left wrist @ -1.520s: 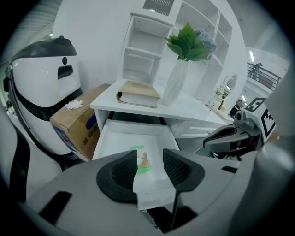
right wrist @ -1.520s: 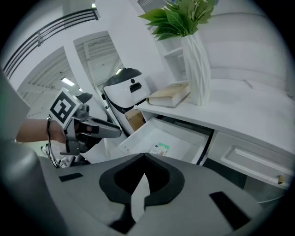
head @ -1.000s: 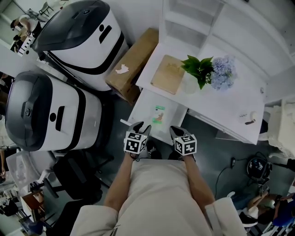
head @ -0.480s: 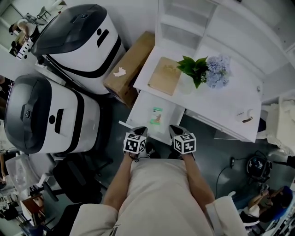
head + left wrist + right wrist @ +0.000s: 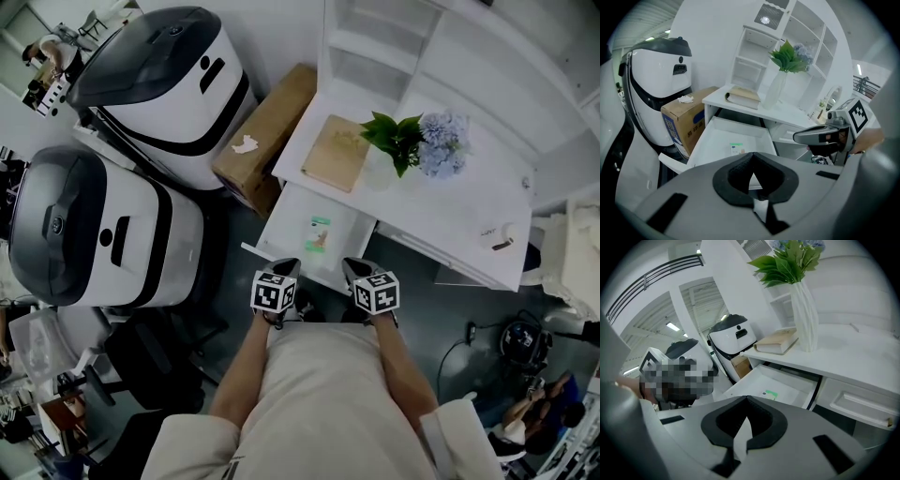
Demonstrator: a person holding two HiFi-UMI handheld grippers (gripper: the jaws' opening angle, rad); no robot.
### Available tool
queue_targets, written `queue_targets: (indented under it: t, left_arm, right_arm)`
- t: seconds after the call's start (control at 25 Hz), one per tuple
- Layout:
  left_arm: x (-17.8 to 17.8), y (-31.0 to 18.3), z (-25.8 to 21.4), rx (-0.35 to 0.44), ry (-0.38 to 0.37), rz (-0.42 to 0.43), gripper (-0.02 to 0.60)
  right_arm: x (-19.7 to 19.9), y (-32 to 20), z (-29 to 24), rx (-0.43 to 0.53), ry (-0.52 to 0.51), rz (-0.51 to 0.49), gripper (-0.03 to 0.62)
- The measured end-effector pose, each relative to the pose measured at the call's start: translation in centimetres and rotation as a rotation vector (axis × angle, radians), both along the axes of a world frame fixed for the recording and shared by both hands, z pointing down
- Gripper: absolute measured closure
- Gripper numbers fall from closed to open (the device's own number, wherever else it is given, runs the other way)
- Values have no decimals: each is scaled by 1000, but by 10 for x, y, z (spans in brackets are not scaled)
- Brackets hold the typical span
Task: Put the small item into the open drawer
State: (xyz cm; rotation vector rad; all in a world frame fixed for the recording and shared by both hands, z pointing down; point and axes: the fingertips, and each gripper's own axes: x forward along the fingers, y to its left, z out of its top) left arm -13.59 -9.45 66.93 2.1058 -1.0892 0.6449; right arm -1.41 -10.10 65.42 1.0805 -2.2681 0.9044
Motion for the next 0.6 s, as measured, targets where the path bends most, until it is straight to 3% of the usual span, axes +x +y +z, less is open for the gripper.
queue_targets:
  t: [0.44, 0.6]
  left_arm:
    - [-9, 2, -4, 19, -3, -32, 565]
    - [-12, 4, -1, 9, -8, -35, 565]
  right_arm:
    - [0, -1, 4, -20, 14, 2, 571]
    - [-10, 1, 2, -32, -49, -11, 572]
